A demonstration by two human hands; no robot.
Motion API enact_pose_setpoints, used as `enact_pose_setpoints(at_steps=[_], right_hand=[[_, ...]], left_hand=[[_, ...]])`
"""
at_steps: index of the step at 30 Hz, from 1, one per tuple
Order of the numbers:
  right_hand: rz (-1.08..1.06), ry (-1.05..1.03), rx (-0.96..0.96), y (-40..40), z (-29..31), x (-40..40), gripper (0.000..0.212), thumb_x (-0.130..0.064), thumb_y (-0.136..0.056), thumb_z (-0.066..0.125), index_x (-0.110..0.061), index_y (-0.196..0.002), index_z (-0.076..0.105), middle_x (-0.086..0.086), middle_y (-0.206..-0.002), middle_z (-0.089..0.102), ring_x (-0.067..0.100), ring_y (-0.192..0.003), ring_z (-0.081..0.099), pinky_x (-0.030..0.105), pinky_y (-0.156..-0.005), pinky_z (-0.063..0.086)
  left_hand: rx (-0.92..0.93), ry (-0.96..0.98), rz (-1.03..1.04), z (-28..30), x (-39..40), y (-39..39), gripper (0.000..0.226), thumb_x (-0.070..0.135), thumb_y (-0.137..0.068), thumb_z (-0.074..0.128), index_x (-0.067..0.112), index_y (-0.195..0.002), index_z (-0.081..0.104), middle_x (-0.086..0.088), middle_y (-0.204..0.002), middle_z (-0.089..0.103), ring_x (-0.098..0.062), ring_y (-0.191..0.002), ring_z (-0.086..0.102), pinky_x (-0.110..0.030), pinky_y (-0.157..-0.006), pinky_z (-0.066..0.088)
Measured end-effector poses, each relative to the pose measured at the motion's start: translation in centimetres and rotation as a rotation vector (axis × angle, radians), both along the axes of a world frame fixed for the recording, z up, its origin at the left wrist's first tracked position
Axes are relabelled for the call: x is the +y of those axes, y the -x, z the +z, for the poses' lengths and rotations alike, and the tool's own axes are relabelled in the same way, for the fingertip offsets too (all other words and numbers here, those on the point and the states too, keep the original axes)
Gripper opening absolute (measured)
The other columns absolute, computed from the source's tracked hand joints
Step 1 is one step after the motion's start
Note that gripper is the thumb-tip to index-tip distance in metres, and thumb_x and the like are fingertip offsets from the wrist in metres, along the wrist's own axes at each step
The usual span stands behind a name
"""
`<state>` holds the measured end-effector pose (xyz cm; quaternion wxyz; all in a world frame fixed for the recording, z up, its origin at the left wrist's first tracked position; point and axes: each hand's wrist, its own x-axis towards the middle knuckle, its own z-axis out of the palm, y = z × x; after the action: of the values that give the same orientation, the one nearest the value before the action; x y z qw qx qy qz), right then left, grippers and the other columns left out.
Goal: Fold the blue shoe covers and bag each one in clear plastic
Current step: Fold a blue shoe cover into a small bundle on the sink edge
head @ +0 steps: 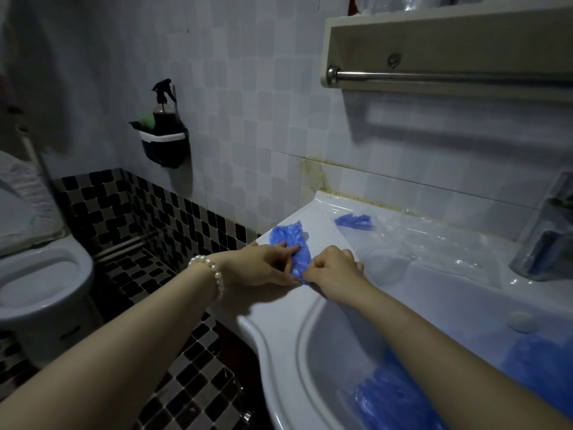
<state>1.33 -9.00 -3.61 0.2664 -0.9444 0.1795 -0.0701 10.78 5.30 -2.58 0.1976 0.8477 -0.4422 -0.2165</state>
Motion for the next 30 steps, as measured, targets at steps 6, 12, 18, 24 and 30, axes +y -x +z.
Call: enact_pose_setpoints(at_steps=[6,12,18,24,30], right_hand=[[0.012,-0.041,0.011,0.1,0.2,-0.2,0.03,-0.026,-0.081,0.061,-0.021,-0.053,0.054,-0.002,-0.075,0.051,0.024,-0.098,0.049,0.032,-0.078,0.028],[0.205,-0.27,-0.377,1.4,-1.5,-1.1,0.026,-0.019,-0.067,0.083,-0.036,-0.076,0.066,-0.011,-0.085,0.05,0.004,-0.077,0.054,0.025,-0.079,0.045],[0.23,0.016,-0.395,0.9,-1.7,-0.9,0.003,-0.019,-0.08,0.073,-0.017,-0.077,0.072,-0.008,-0.086,0.045,0.013,-0.093,0.046,0.024,-0.082,0.036],[0.033,0.145,-0.071,-0.3,-0.5,0.1,0.026,-0.023,-0.088,0.051,-0.023,-0.062,0.052,0.001,-0.109,0.05,0.023,-0.111,0.038,0.029,-0.082,0.023],[0.13,-0.165,-0.274,0.2,-1.2,-0.7,0.019,-0.02,-0.078,0.071,-0.032,-0.068,0.06,-0.004,-0.086,0.054,0.013,-0.086,0.053,0.032,-0.081,0.039]], left_hand=[[0.041,0.035,-0.004,0.4,0.1,-0.2,0.027,0.028,-0.096,0.053,0.02,-0.07,0.049,0.019,-0.153,0.022,0.002,-0.141,0.007,-0.038,-0.118,0.008],[-0.037,0.025,-0.022,0.1,-0.3,-0.4,0.019,0.028,-0.096,0.051,0.023,-0.079,0.056,0.019,-0.153,0.02,-0.001,-0.143,0.005,-0.039,-0.118,0.006],[-0.032,0.117,0.036,-0.8,-0.3,-0.6,0.007,0.028,-0.088,0.06,0.023,-0.093,0.06,0.008,-0.141,0.048,-0.008,-0.128,0.042,-0.036,-0.108,0.031],[0.123,0.21,0.121,-0.4,0.1,-0.2,0.029,0.024,-0.084,0.07,0.018,-0.063,0.051,0.005,-0.119,0.064,0.021,-0.117,0.04,-0.008,-0.091,0.034],[0.037,0.196,0.091,-0.4,0.1,-0.1,0.026,0.021,-0.087,0.067,0.025,-0.066,0.054,-0.001,-0.13,0.06,0.006,-0.128,0.036,-0.014,-0.104,0.024]])
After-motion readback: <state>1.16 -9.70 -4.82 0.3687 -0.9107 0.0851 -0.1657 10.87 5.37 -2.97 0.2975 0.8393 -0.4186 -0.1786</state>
